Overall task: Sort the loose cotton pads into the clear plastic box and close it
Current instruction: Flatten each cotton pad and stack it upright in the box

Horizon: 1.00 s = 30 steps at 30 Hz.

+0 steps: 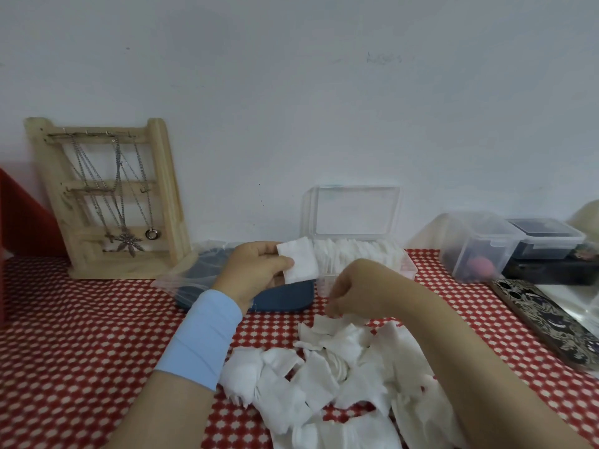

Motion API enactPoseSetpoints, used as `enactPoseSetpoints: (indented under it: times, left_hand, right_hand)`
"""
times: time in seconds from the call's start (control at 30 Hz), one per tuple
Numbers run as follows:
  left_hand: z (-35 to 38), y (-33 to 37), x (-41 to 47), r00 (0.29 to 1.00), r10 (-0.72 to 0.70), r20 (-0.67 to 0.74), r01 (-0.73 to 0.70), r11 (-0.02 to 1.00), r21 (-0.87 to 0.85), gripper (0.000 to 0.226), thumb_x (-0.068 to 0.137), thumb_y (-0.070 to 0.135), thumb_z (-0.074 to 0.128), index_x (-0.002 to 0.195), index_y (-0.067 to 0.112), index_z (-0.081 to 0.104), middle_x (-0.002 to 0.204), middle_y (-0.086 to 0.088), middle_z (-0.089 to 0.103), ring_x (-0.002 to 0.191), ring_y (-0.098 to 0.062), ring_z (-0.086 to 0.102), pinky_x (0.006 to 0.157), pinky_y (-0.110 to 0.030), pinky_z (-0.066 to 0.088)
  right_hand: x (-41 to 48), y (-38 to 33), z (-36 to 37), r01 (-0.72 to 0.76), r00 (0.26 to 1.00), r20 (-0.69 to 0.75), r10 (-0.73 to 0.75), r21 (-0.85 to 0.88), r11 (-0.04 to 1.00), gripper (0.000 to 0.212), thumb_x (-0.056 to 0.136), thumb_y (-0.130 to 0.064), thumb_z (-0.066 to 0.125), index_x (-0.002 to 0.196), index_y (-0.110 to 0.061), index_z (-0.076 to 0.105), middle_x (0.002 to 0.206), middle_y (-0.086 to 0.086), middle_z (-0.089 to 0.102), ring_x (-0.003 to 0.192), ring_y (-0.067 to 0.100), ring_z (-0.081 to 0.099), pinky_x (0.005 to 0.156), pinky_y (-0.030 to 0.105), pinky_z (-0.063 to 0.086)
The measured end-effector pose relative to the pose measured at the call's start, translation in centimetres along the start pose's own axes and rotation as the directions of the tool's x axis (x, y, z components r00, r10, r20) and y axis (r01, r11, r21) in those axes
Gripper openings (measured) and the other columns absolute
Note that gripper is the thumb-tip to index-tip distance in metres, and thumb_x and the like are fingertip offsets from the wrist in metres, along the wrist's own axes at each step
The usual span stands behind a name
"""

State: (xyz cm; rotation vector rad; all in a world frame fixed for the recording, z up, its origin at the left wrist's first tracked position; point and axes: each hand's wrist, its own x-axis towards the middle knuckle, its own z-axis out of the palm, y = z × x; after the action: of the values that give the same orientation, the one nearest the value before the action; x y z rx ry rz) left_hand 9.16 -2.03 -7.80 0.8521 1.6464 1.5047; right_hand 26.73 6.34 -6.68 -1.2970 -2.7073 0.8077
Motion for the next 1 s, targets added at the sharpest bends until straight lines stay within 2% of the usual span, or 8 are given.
enactPoseSetpoints:
  times: [0.13,0.2,0.27,0.37,0.5,0.7,0.8,1.0]
  left_hand:
    - [0.1,0.3,0.0,1.000,-0.010,-0.021,0.009,1.000,-0.024,0.015,0.096,0.003,0.060,0.098,0.013,0.071,0.098,-0.005,0.074,0.087,-0.016,0.070,0.070,-0.023,0.061]
    - [0.2,0.3,-0.1,1.000,-0.024,-0.010,0.023,0.998,-0.053,0.013,0.097,0.004,0.060,0.098,0.013,0.071,0.100,-0.007,0.073,0.088,-0.016,0.070,0.070,-0.023,0.061]
    - [0.2,0.3,-0.2,1.000,-0.031,0.001,0.031,0.997,-0.071,0.012,0.097,0.006,0.061,0.095,0.013,0.070,0.103,-0.009,0.074,0.092,-0.018,0.070,0.071,-0.025,0.061]
    - [0.2,0.3,-0.2,1.000,-0.012,-0.022,0.011,0.998,-0.061,0.010,0.098,0.009,0.061,0.094,0.013,0.070,0.101,-0.007,0.073,0.090,-0.016,0.070,0.069,-0.024,0.061]
    - [0.2,0.2,0.0,0.996,0.012,-0.084,-0.020,0.996,-0.087,0.008,0.097,0.007,0.063,0.095,0.009,0.070,0.101,-0.009,0.074,0.087,-0.016,0.071,0.067,-0.025,0.062]
    - [1.3,0.2,-0.5,0.997,0.000,0.071,0.012,0.987,-0.162,0.018,0.096,0.009,0.066,0.113,0.006,0.071,0.103,-0.008,0.078,0.094,-0.021,0.076,0.072,-0.029,0.062]
    - [2.1,0.5,-1.1,0.984,-0.006,0.175,0.041,0.980,-0.195,0.016,0.098,0.012,0.062,0.110,0.010,0.072,0.101,-0.008,0.079,0.093,-0.021,0.076,0.072,-0.028,0.062]
    - [2.4,0.5,-1.5,0.981,-0.032,0.194,0.076,0.972,-0.224,0.021,0.101,0.013,0.057,0.116,0.005,0.070,0.099,-0.013,0.078,0.090,-0.025,0.077,0.068,-0.030,0.062]
  right_hand:
    - [0.1,0.0,1.3,0.070,0.981,0.192,-0.037,-0.168,0.983,0.040,0.082,-0.035,0.082,0.120,-0.024,0.074,0.107,-0.008,0.069,0.097,0.017,0.063,0.083,0.026,0.050]
    - [0.2,0.0,1.5,0.078,0.978,0.204,-0.041,-0.179,0.981,0.026,0.084,-0.033,0.080,0.108,-0.024,0.076,0.098,-0.006,0.071,0.088,0.016,0.063,0.081,0.028,0.053]
    - [0.1,0.2,1.2,0.056,0.982,0.186,-0.030,-0.139,0.989,0.011,0.085,-0.030,0.077,0.082,-0.020,0.072,0.077,-0.005,0.065,0.071,0.014,0.058,0.065,0.024,0.050]
    - [-0.4,0.3,0.1,0.055,0.993,0.105,-0.056,0.014,0.998,0.016,0.087,-0.030,0.071,0.087,-0.014,0.075,0.074,-0.006,0.062,0.068,0.012,0.058,0.062,0.021,0.046]
    - [-0.9,0.3,-2.0,0.118,0.988,-0.130,-0.083,0.290,0.950,0.006,0.088,-0.035,0.075,0.088,-0.031,0.078,0.084,-0.015,0.074,0.078,0.001,0.065,0.069,0.016,0.046]
    - [-1.7,-1.0,-2.7,0.164,0.973,-0.227,-0.038,0.569,0.806,0.008,0.087,-0.026,0.078,0.086,-0.018,0.078,0.055,-0.002,0.067,0.041,0.002,0.050,0.046,0.016,0.041]
    - [-1.4,-1.4,-2.1,0.162,0.960,-0.279,0.002,0.562,0.811,0.015,0.086,-0.023,0.079,0.092,-0.010,0.077,0.050,-0.008,0.066,0.037,0.001,0.051,0.040,0.011,0.038]
    - [-0.6,-0.9,-1.8,0.130,0.937,-0.346,0.056,0.492,0.861,0.019,0.086,-0.026,0.080,0.097,-0.011,0.076,0.045,-0.013,0.058,0.033,-0.002,0.047,0.039,0.010,0.037]
